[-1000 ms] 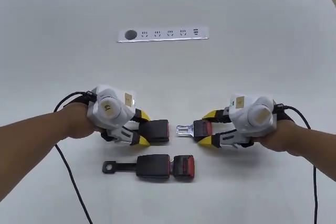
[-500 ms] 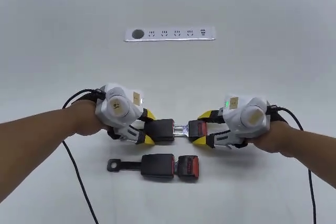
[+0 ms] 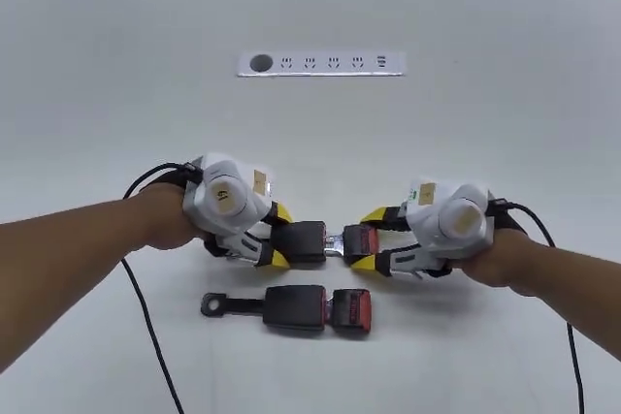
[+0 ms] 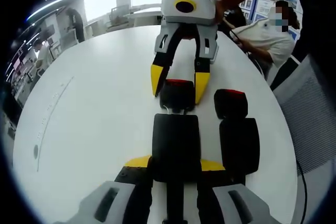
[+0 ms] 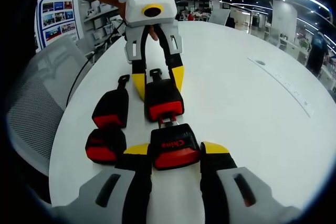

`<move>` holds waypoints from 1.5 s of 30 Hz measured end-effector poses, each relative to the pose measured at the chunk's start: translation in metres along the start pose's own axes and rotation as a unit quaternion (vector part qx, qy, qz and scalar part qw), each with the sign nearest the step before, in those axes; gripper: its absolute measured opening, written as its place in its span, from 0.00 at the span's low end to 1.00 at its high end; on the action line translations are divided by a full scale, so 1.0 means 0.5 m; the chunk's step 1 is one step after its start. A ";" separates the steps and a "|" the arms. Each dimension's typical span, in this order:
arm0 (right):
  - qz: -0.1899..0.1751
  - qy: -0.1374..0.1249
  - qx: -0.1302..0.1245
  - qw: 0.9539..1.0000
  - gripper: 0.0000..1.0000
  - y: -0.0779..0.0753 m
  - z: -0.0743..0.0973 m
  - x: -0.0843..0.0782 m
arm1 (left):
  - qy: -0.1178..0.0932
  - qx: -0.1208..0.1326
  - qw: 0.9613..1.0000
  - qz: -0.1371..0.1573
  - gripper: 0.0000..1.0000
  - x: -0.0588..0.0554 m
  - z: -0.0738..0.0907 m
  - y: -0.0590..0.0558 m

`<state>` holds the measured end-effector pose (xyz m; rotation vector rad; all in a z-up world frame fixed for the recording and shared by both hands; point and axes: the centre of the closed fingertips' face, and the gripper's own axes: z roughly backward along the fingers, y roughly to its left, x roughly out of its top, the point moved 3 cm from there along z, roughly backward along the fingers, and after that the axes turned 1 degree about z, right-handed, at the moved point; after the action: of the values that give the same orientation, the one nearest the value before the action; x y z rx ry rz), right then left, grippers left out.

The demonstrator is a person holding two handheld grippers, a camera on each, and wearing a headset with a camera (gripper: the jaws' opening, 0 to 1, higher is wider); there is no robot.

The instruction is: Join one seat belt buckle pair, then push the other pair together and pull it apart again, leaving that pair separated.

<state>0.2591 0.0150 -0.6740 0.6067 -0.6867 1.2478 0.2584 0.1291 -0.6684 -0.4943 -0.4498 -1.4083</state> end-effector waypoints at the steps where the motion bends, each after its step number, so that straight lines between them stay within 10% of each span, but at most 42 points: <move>1: 0.000 0.000 0.000 1.000 0.34 0.001 0.000 0.000 | 0.001 -0.001 1.000 -0.001 0.32 0.000 0.000 0.000; 45: 0.016 0.014 0.002 1.000 0.33 0.008 -0.025 0.020 | 0.011 -0.004 1.000 -0.010 0.33 0.000 -0.002 0.001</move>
<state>0.2587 0.0314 -0.6745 0.5827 -0.6741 1.2852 0.2589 0.1287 -0.6693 -0.4825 -0.4328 -1.4331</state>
